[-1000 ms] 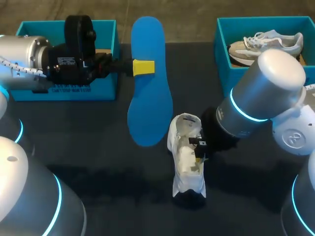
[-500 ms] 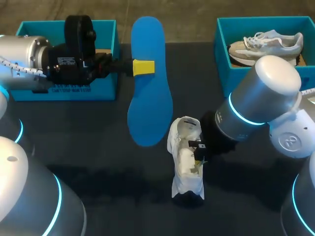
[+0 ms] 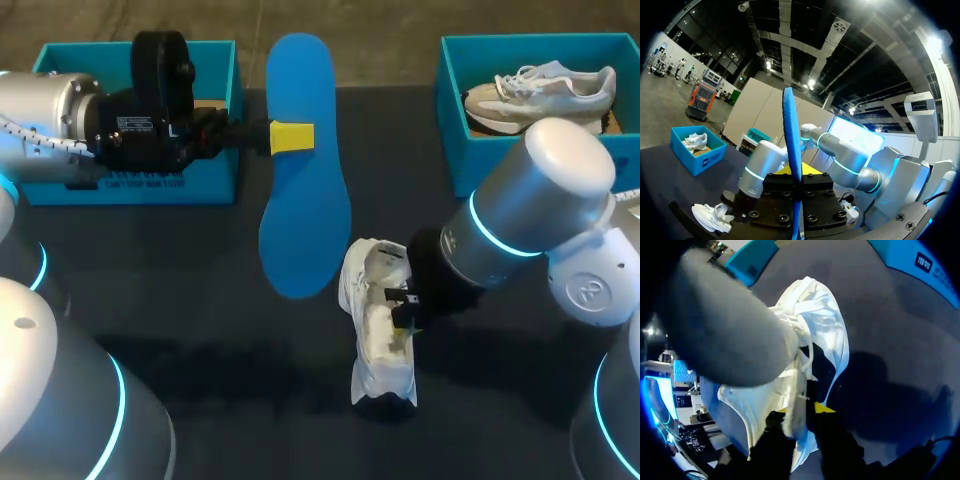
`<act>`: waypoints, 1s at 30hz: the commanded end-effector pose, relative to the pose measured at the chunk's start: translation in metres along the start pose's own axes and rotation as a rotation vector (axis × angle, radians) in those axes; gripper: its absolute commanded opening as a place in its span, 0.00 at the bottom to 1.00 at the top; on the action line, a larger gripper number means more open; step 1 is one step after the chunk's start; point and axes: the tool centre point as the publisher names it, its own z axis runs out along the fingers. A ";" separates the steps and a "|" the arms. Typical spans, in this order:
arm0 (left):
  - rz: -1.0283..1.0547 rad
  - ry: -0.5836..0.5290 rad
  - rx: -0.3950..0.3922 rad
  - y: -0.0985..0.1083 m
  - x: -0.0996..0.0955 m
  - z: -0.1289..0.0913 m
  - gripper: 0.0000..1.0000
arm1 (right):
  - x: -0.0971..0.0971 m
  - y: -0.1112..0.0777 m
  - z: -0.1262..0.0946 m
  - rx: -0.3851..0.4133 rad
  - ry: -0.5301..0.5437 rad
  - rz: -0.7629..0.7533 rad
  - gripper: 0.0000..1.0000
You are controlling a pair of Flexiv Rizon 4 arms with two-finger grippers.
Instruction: Take the shoe out of the shoebox, open the shoe tongue, remove and reinsert the insole, then place the shoe into the shoebox
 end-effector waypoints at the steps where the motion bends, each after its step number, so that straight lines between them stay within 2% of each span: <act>1: 0.000 0.000 -0.002 0.000 -0.001 0.001 0.00 | -0.002 0.000 -0.004 0.006 0.018 0.001 1.00; 10: 0.000 0.000 -0.002 0.000 -0.001 0.001 0.00 | 0.005 -0.003 -0.036 0.025 0.071 0.009 1.00; 17: 0.000 0.000 -0.002 0.000 -0.001 0.001 0.00 | 0.007 -0.009 -0.071 0.046 0.235 -0.040 1.00; 23: 0.000 0.000 -0.002 0.000 -0.001 0.001 0.00 | 0.002 -0.007 -0.089 0.058 0.317 -0.045 1.00; 27: 0.000 0.000 -0.002 0.000 -0.001 0.001 0.00 | -0.007 0.000 -0.101 0.095 0.483 0.023 1.00; 30: 0.000 0.000 -0.002 0.000 -0.001 0.001 0.00 | -0.007 0.000 -0.101 0.095 0.483 0.023 1.00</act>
